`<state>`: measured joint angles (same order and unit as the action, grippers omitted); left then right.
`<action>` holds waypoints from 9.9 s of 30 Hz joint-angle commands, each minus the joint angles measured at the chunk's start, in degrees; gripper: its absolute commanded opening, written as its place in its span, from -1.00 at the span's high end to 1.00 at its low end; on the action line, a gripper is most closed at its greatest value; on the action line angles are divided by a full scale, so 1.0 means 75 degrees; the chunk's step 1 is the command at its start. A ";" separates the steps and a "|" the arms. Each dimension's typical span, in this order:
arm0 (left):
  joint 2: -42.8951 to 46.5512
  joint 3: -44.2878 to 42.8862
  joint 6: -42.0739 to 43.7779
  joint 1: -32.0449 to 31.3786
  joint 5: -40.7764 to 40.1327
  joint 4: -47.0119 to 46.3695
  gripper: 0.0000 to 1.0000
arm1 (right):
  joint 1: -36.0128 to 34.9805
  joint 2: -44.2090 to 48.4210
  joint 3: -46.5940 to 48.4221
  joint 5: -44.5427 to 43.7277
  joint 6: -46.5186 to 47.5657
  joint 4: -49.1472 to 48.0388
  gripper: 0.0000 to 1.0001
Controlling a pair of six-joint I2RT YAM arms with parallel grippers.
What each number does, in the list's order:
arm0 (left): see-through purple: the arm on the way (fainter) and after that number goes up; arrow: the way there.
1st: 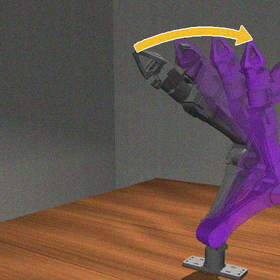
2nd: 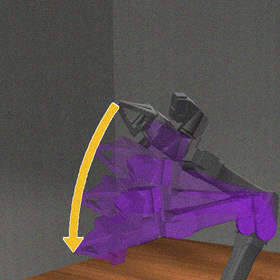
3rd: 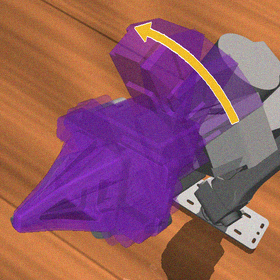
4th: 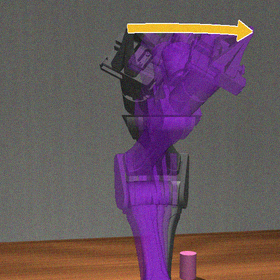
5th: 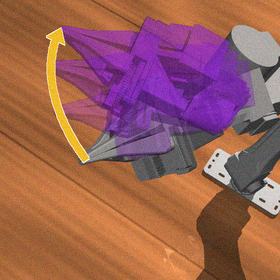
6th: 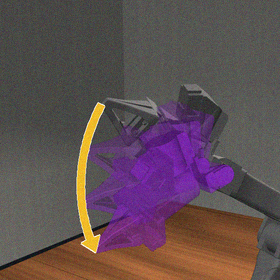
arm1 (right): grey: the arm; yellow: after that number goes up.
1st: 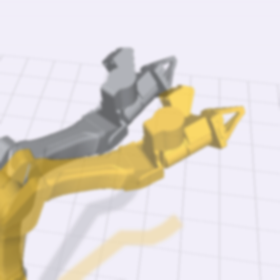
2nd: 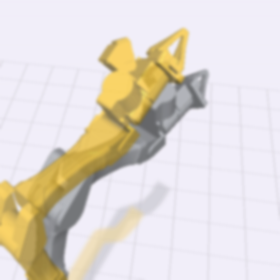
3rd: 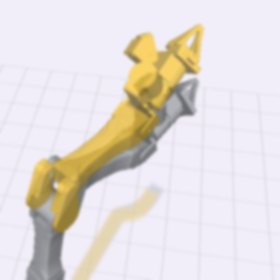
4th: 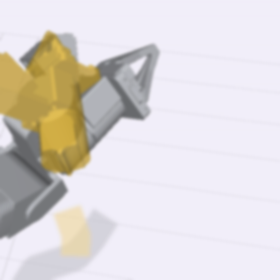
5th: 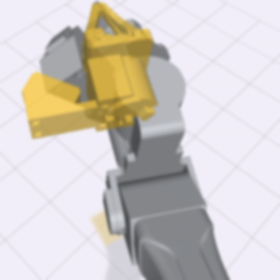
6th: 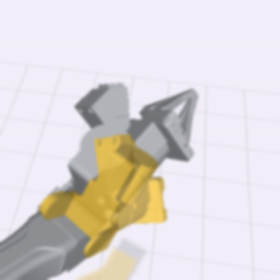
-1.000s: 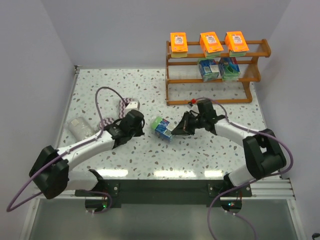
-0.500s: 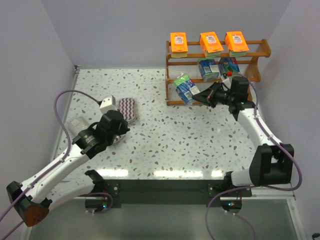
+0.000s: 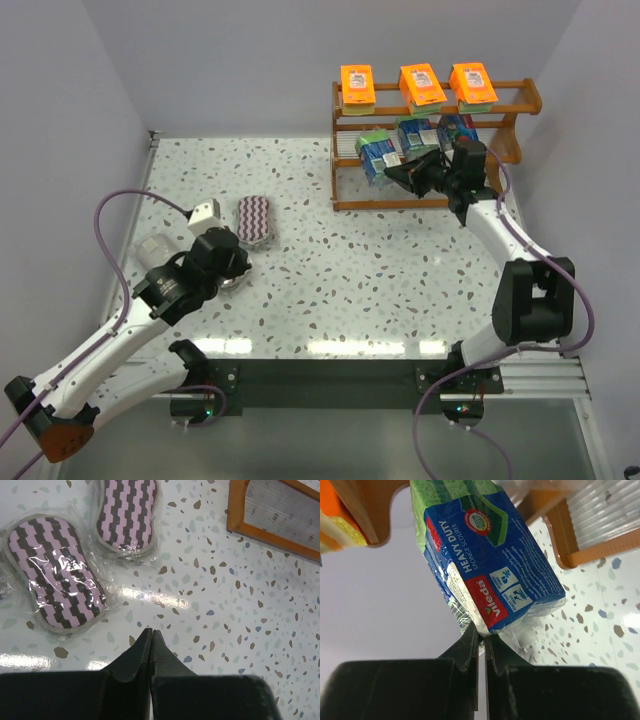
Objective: Place and organize the cleaning sponges onto the shelf
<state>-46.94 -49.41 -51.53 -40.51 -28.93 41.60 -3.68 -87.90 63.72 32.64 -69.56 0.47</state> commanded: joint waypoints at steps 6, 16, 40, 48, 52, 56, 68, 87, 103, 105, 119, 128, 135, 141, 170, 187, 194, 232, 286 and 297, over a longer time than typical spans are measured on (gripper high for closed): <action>0.0001 -0.0057 -0.0102 0.0046 -0.0163 0.0089 1.00 | -0.0563 -0.0713 0.1206 -0.1163 -0.0604 -0.0508 1.00; 0.0094 0.0060 -0.0255 0.0046 -0.0127 0.0183 1.00 | -0.0950 -0.1721 0.2611 -0.2160 -0.0885 0.0288 1.00; 0.0165 0.0330 -0.0594 0.0046 -0.0256 0.0254 0.73 | -0.1278 -0.2086 0.3154 -0.2056 -0.1027 0.0254 -0.13; -0.0093 0.0143 -0.0571 0.0046 -0.0572 0.0055 0.19 | -0.1267 -0.0249 0.1818 -0.1471 -0.0371 0.0652 -0.42; -0.0491 -0.0103 -0.0384 0.0046 -0.0666 -0.0226 0.15 | -0.1243 0.0200 0.1359 -0.1166 0.0250 0.0908 -0.43; -0.1147 -0.0361 0.0131 0.0139 -0.0877 -0.0624 0.17 | -0.1267 0.0528 0.0961 -0.0627 0.0672 0.1120 -0.40; -0.4496 -0.1413 0.2674 0.3477 0.1124 -0.3237 0.81 | -0.1548 0.2073 -0.0994 0.0065 0.3473 0.2890 -0.44; -0.7571 -0.2332 0.2430 0.3937 0.2554 -0.3705 1.00 | -0.1583 0.2614 -0.2028 -0.0017 0.4130 0.3465 -0.46; -0.6315 -0.0572 0.0156 0.1243 0.4007 -0.4761 1.00 | -0.1595 0.2274 -0.2461 -0.0192 0.4400 0.3266 -0.49; -0.6456 -0.0666 0.0074 0.1067 0.4126 -0.4855 1.00 | -0.1607 0.2228 -0.2636 -0.0192 0.4376 0.3114 -0.50; -0.6422 -0.0315 -0.0266 0.0304 0.3916 -0.4892 1.00 | -0.1630 0.0636 -0.2721 0.0124 0.2947 0.0830 -0.57; -0.5228 0.0259 -0.0196 0.0304 0.3354 -0.4294 1.00 | -0.1630 -0.0561 -0.1337 -0.0052 0.3837 0.1122 -0.52; -0.4231 0.0692 -0.0360 0.0292 0.3049 -0.3849 1.00 | -0.1770 -0.1415 -0.1032 0.0147 0.3755 0.1062 -0.40; -0.3305 0.1009 -0.0524 0.0292 0.2733 -0.3333 1.00 | -0.1911 -0.1675 -0.1172 0.0276 0.3592 0.0852 -0.25; -0.0104 0.1033 -0.0466 0.0316 0.1326 -0.0450 1.00 | 0.1943 0.0774 -0.3423 0.2057 0.2361 -0.0614 1.00; -0.0737 0.0717 -0.0079 0.0316 0.1490 -0.0836 1.00 | 0.3280 -0.0103 -0.2181 0.1262 0.1460 -0.1644 1.00; -0.1101 0.0599 0.0109 0.0374 0.1337 -0.1000 1.00 | 0.3280 -0.1310 -0.1291 0.0523 0.0814 -0.2218 1.00; -0.1148 0.1033 0.1444 0.2987 0.1138 -0.0942 1.00 | 0.3503 -0.1349 -0.1075 0.0066 0.1704 -0.1026 -0.69; -0.3071 0.1970 0.1140 0.3140 0.3963 -0.4072 1.00 | -0.4512 -0.1966 -0.0084 -0.1458 0.1411 -0.0802 -0.76; -0.1020 0.1948 0.0788 0.3163 0.3459 -0.2443 1.00 | -0.4829 -0.3526 0.1394 -0.1247 0.1903 -0.0379 -0.43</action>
<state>-58.41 -32.58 -44.16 -16.88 -0.56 18.15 -39.64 -112.88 71.07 23.31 -57.19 -3.01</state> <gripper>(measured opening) 0.016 0.738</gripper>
